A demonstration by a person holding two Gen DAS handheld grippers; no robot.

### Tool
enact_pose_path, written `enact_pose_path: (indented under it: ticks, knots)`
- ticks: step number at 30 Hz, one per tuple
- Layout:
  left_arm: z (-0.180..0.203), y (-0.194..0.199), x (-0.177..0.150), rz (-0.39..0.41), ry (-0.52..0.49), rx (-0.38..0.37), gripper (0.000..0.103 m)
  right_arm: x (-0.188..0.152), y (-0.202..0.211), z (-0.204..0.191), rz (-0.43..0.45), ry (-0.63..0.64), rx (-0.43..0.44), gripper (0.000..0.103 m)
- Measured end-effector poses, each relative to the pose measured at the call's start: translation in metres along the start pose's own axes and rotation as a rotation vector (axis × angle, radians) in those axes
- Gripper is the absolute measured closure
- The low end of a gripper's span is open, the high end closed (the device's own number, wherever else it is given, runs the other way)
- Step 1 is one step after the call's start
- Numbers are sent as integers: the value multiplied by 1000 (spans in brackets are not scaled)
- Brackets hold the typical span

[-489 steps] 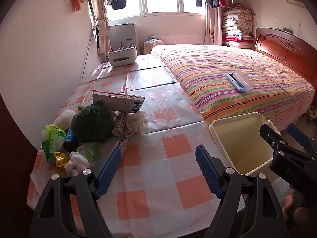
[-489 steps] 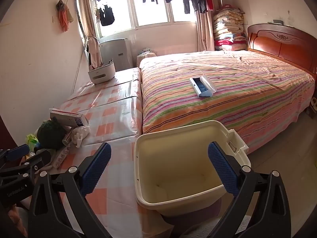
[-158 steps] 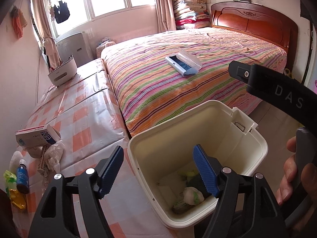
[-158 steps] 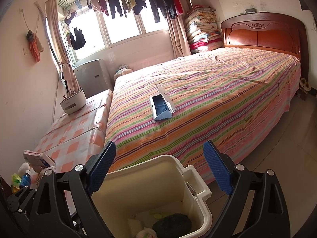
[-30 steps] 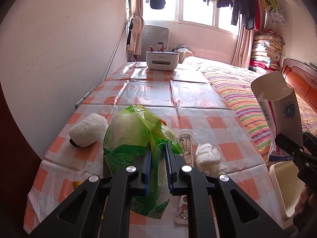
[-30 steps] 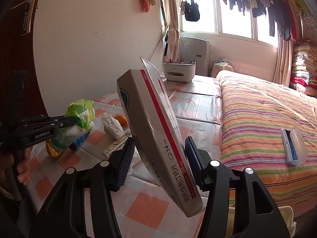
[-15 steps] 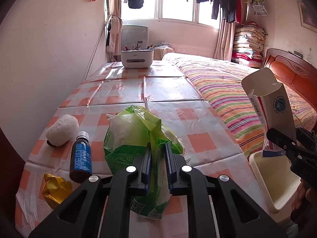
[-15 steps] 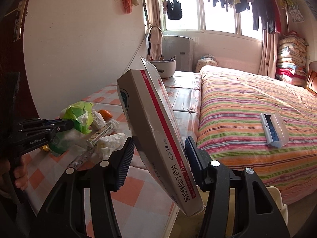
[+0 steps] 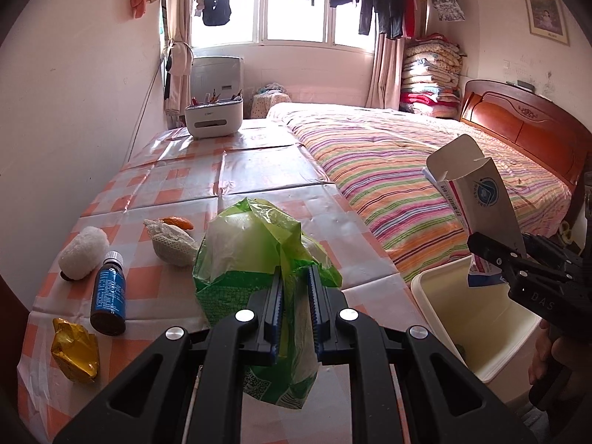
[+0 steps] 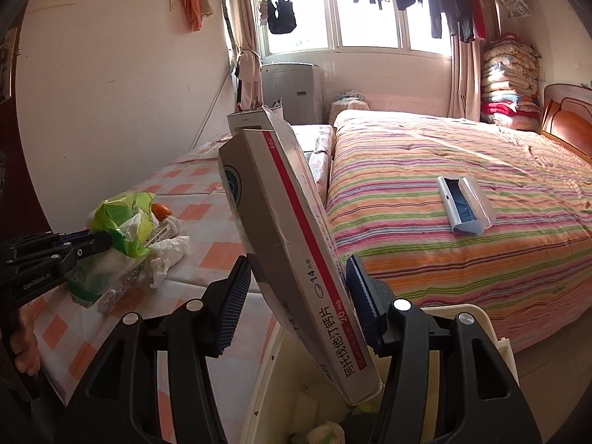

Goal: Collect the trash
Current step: 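Carry the white box to the beige bin and open the right gripper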

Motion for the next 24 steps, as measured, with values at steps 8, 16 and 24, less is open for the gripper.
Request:
enact_pose_path:
  ticks: [8,16,24]
  knots:
    - [35,1,-6,-8,-41,-47,90,-11,15,32,4,-56,-71,50]
    - [69,3,-9,-21,-68,-95,90,-22,25,56,9,-118,-125,48]
    - [100,3,-9,-28,-105,-126,90,-23,34,63,40,-138,-141,44]
Point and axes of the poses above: each gripper's, at about its wrist camera, not at the fingertips, and y roughly against the way its jaws point, z to its right, x to its top, the point moved 7 cm from there along -y, roughly the way its jaws point, and after that the axes turned 5 degrees about x, right-handed, at the moved point
